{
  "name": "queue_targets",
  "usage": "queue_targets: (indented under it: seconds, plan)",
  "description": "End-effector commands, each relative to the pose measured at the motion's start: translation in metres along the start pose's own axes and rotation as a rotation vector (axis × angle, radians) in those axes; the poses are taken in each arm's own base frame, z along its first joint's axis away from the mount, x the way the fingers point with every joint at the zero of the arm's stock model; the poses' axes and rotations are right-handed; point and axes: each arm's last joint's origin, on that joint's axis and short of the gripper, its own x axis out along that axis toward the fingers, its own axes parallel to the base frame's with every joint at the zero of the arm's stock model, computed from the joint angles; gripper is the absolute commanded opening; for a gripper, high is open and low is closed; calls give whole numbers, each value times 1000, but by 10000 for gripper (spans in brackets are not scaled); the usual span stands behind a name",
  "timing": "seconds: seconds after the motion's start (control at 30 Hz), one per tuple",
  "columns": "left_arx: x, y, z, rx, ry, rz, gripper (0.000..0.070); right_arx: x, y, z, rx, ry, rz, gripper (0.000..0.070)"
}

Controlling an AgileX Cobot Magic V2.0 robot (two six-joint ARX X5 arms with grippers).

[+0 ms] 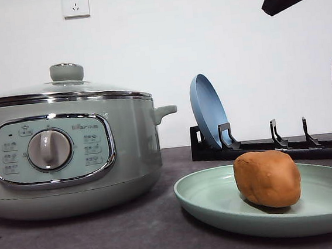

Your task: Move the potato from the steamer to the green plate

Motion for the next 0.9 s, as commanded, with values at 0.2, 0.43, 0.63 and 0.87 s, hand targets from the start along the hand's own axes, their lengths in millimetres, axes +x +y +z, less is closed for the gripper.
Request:
queue_targets:
  seconds: [0.2,0.43,0.63,0.87]
  plan:
    - [4,-1,-16,-9,39,2,2,-2,3,4,-23,-17,11,0]
    - [4,-2,-22,-26,82,-3,2,-2,3,4,-23,-17,11,0]
    - [4,-2,-22,-27,83,-4,2,-2,3,4,-23,-17,11,0]
    - [4,-2,-22,-27,83,-3,2,-2,3,4,-23,-17,11,0]
